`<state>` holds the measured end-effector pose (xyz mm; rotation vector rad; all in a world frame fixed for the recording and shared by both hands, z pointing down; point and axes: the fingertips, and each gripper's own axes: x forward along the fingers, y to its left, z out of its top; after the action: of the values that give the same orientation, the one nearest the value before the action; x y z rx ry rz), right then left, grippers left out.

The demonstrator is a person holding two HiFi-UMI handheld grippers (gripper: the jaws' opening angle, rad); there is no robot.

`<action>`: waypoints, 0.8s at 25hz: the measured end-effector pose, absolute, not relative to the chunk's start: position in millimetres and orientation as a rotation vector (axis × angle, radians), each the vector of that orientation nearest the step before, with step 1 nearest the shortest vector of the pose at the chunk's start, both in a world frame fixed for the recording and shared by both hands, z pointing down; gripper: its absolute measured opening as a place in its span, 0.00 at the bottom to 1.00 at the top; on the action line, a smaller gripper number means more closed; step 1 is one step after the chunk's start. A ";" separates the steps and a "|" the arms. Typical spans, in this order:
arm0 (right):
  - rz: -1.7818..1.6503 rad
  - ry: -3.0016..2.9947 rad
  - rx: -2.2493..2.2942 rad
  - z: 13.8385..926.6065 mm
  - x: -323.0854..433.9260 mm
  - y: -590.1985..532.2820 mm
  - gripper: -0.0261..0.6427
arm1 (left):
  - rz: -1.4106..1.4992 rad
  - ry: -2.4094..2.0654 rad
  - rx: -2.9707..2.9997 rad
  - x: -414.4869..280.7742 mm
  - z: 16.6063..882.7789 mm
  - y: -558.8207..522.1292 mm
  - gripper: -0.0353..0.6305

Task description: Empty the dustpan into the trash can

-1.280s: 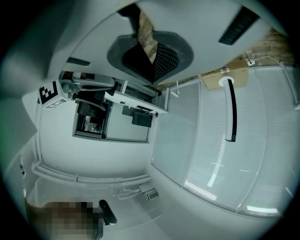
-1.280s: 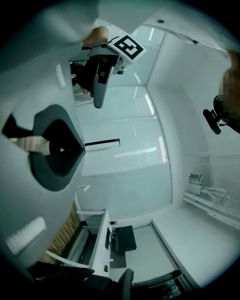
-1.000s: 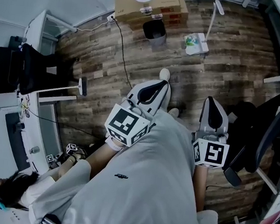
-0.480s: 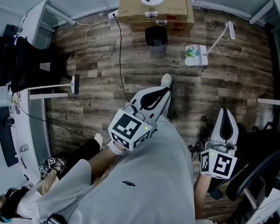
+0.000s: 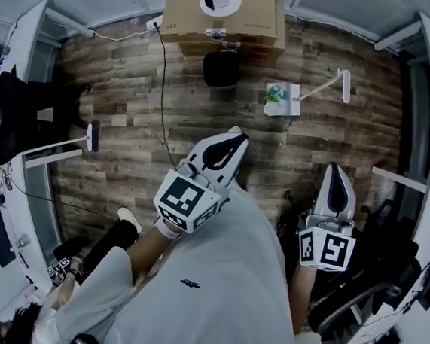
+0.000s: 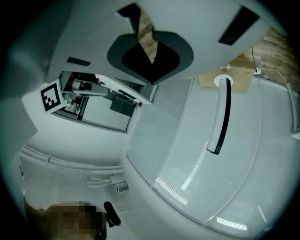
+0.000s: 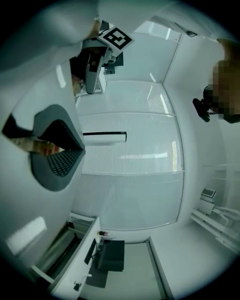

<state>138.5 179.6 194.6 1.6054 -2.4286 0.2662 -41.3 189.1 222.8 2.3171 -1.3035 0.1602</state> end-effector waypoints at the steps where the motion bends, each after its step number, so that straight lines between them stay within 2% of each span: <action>1: 0.255 -2.426 1.595 192.7 135.2 164.7 0.06 | 0.147 -1.315 2.321 -46.5 218.8 173.9 0.06; 10: 0.244 -2.389 1.645 182.6 130.9 60.5 0.06 | 0.155 -1.293 2.355 -61.9 213.0 58.6 0.06; 20: 0.289 -2.335 1.602 207.7 131.4 25.5 0.06 | 0.172 -1.234 2.373 -41.6 227.4 15.3 0.06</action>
<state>131.4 25.5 207.7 1.6023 -2.3350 0.2890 -41.6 15.3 227.4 2.3727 -1.2339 0.1720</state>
